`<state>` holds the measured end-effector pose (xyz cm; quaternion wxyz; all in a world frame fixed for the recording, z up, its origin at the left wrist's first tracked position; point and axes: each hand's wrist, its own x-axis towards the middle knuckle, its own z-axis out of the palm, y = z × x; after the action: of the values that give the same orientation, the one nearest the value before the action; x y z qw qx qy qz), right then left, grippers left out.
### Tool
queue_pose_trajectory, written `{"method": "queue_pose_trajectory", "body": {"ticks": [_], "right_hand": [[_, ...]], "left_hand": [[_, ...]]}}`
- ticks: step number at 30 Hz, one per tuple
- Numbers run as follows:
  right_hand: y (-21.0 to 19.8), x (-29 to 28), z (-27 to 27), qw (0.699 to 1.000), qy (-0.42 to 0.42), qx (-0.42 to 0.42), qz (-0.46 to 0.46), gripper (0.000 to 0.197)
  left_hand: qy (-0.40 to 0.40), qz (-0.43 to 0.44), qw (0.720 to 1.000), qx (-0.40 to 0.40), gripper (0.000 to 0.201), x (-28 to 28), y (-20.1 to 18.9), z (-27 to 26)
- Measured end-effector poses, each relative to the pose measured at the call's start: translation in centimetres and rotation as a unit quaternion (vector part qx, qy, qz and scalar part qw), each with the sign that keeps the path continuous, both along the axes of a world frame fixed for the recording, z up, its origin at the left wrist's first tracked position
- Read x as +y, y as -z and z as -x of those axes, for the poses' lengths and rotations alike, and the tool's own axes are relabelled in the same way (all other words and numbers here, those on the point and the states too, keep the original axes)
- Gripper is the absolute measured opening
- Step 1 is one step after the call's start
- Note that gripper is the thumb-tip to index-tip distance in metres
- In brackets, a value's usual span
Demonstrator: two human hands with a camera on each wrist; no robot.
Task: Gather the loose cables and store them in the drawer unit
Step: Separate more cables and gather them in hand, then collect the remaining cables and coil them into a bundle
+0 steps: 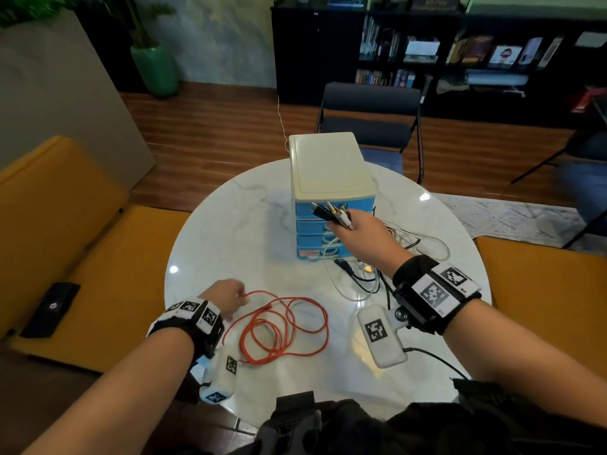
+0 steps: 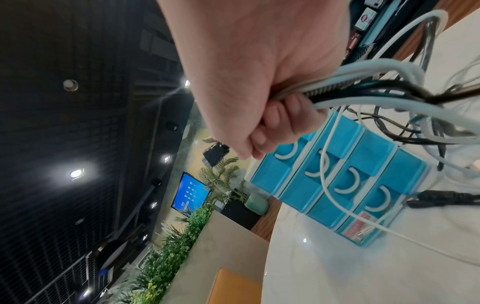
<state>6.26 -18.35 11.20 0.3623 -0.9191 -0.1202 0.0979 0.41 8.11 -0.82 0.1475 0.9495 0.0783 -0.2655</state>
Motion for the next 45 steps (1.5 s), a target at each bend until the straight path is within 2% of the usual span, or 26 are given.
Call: {"method": "queue_pose_trajectory", "body": {"ticks": [2, 5, 8, 10, 12, 15, 17, 21, 24, 25, 29, 33, 35, 36, 38, 39, 40, 41, 42, 45], "right_hand": [[0.1, 0.5, -0.2, 0.999, 0.004, 0.012, -0.039, 0.023], [0.5, 1.1, -0.5, 0.985, 0.021, 0.080, -0.150, 0.023], [0.6, 1.1, -0.7, 0.967, 0.019, 0.128, -0.218, 0.029], [0.2, 0.8, -0.5, 0.953, -0.002, 0.158, -0.256, 0.032], [-0.4, 0.7, -0.1, 0.924, -0.021, 0.211, -0.318, 0.031], [-1.2, 0.9, 0.5, 0.866, -0.027, 0.274, -0.416, 0.027], [-1.5, 1.1, 0.6, 0.842, -0.031, 0.301, -0.446, 0.029], [-1.8, 1.4, 1.3, 0.809, -0.059, 0.357, -0.464, 0.032], [-1.7, 1.7, 1.8, 0.812, -0.083, 0.359, -0.453, 0.030], [-1.6, 1.9, 1.9, 0.819, -0.084, 0.351, -0.446, 0.029], [-1.5, 2.1, 2.0, 0.844, -0.089, 0.320, -0.422, 0.016], [-1.3, 2.4, 2.0, 0.857, -0.081, 0.312, -0.402, 0.014], [-1.3, 2.6, 2.0, 0.870, -0.069, 0.288, -0.395, 0.017], [-1.5, 2.7, 2.0, 0.873, -0.058, 0.272, -0.401, 0.019], [-1.9, 2.9, 1.6, 0.865, -0.028, 0.241, -0.440, 0.024], [-2.1, 3.1, 1.2, 0.855, -0.009, 0.227, -0.466, 0.026], [-2.5, 3.3, 0.9, 0.847, 0.015, 0.213, -0.487, 0.027], [-2.8, 3.3, 0.5, 0.844, 0.040, 0.199, -0.497, 0.031], [-3.0, 3.3, 0.1, 0.843, 0.056, 0.189, -0.500, 0.032], [-3.4, 2.7, -0.6, 0.846, 0.051, 0.185, -0.498, 0.033]], "left_hand": [[0.022, 0.077, 0.994, -0.070, 0.022, -1.6, -2.5, -1.4], [0.092, 0.138, 0.974, -0.152, 0.019, -4.3, -6.4, -3.1], [0.119, 0.244, 0.937, -0.221, 0.006, -7.1, -10.5, -4.0], [0.085, 0.330, 0.907, -0.246, 0.007, -8.3, -12.6, -4.2], [0.050, 0.398, 0.873, -0.278, 0.015, -9.0, -13.9, -4.6], [0.012, 0.441, 0.839, -0.319, 0.018, -9.9, -14.7, -4.9], [-0.023, 0.460, 0.822, -0.334, 0.017, -10.6, -14.8, -4.9], [-0.100, 0.512, 0.792, -0.316, 0.028, -11.3, -15.1, -4.7], [-0.126, 0.555, 0.770, -0.288, 0.040, -11.3, -15.6, -4.6], [-0.117, 0.550, 0.772, -0.294, 0.040, -11.2, -15.8, -4.5], [-0.038, 0.478, 0.814, -0.328, 0.020, -11.1, -16.2, -3.7], [-0.007, 0.453, 0.832, -0.320, 0.020, -11.0, -16.2, -3.4], [-0.024, 0.452, 0.825, -0.338, 0.026, -11.2, -15.8, -3.7], [-0.062, 0.490, 0.806, -0.326, 0.031, -11.4, -15.5, -3.8], [-0.148, 0.628, 0.730, -0.226, 0.045, -11.9, -15.0, -3.6], [-0.166, 0.685, 0.689, -0.170, 0.052, -12.3, -14.6, -3.3], [-0.165, 0.713, 0.669, -0.130, 0.056, -12.7, -14.2, -2.9], [-0.149, 0.713, 0.677, -0.106, 0.056, -13.0, -13.7, -2.5], [-0.121, 0.694, 0.705, -0.088, 0.055, -13.3, -13.1, -2.2], [0.001, 0.554, 0.829, -0.079, 0.053, -13.1, -11.9, -1.7]]}}
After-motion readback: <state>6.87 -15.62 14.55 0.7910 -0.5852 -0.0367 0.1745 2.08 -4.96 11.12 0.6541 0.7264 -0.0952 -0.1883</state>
